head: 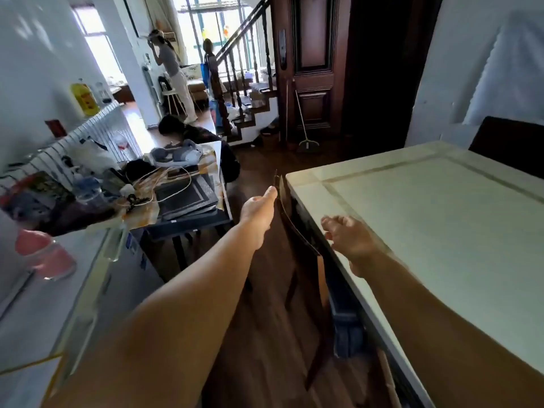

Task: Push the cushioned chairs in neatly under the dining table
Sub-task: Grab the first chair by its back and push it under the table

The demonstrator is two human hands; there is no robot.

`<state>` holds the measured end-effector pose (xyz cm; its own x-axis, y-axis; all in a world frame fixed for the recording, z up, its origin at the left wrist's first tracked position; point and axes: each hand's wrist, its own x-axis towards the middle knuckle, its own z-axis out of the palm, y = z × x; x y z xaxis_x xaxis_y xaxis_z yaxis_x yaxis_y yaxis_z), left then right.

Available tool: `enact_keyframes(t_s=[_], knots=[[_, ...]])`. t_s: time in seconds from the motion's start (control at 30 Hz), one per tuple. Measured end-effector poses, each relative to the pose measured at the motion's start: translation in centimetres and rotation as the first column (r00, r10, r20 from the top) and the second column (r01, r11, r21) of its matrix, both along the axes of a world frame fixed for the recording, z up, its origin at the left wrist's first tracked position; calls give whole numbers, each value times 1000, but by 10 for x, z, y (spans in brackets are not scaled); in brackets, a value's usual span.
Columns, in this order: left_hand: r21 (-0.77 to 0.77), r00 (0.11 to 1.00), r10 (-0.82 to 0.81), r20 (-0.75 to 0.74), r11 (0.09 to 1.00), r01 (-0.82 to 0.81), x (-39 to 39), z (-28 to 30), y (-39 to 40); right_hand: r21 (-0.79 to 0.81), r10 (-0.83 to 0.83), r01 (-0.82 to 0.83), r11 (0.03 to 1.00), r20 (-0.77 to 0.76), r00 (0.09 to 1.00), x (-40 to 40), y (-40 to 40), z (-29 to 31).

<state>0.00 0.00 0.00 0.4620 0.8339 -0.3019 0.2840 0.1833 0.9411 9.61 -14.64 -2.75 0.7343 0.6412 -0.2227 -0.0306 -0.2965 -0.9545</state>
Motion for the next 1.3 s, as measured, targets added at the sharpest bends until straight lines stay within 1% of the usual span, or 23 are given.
enact_keyframes(t_s=[0.07, 0.17, 0.27, 0.37, 0.47, 0.53, 0.6, 0.67, 0.77, 0.9, 1.0, 1.3], knots=[[13, 1000, 18, -15, 1000, -18, 19, -9, 14, -36, 50, -50, 998, 1, 999, 11, 12, -12], [-25, 997, 10, -80, 1000, -12, 47, -31, 35, -117, 149, -149, 982, -7, 989, 25, 31, -33], [-40, 990, -12, -140, 999, 6, 69, -48, 44, -155, 228, -235, 959, -62, 972, 32, 44, -49], [-79, 980, -48, -194, 996, 33, 87, -66, 55, -224, 323, -343, 912, -121, 939, 36, 58, -67], [-110, 971, -82, -226, 992, 58, 97, -76, 65, -265, 368, -393, 881, -140, 919, 35, 70, -72], [-137, 967, -107, -231, 988, 77, 102, -83, 72, -314, 390, -388, 867, -59, 919, 33, 79, -71], [-150, 964, -124, -236, 984, 90, 103, -90, 74, -375, 384, -338, 863, 54, 922, 29, 85, -72], [-131, 960, -116, -254, 988, 84, 105, -95, 76, -434, 369, -278, 857, 140, 919, 25, 89, -74], [-92, 951, -97, -292, 993, 74, 107, -98, 80, -463, 363, -223, 858, 239, 901, 21, 89, -74], [-64, 947, -71, -312, 996, 54, 104, -95, 79, -464, 341, -200, 863, 243, 908, 17, 86, -68], [-51, 946, -47, -321, 998, 32, 91, -95, 82, -453, 352, -216, 865, 242, 904, 3, 87, -68], [32, 931, 51, -362, 999, -43, 5, -93, 113, -401, 423, -303, 865, 255, 870, -82, 117, -69]])
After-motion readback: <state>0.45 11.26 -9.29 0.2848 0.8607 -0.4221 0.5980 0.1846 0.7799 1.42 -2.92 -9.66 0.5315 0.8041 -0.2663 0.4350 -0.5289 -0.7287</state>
